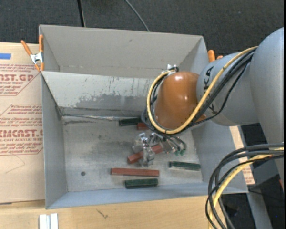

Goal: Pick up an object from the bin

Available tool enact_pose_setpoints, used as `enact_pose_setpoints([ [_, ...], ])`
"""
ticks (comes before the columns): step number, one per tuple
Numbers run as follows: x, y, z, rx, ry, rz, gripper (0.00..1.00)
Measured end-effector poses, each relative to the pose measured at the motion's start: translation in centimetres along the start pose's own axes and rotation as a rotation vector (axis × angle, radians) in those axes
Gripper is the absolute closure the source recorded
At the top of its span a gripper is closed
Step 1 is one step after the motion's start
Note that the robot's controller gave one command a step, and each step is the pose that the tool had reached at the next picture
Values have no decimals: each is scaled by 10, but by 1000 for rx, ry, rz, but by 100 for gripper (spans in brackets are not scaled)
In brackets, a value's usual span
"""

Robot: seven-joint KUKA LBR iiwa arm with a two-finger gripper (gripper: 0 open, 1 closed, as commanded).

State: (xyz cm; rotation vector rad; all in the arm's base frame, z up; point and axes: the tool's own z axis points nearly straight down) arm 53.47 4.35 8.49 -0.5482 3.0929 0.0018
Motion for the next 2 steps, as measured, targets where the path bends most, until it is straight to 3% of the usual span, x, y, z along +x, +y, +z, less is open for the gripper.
enact_pose_setpoints([
  [1,0,0,0,0,0,0,100],
  [2,-10,-2,-136,1,-2,21,100],
])
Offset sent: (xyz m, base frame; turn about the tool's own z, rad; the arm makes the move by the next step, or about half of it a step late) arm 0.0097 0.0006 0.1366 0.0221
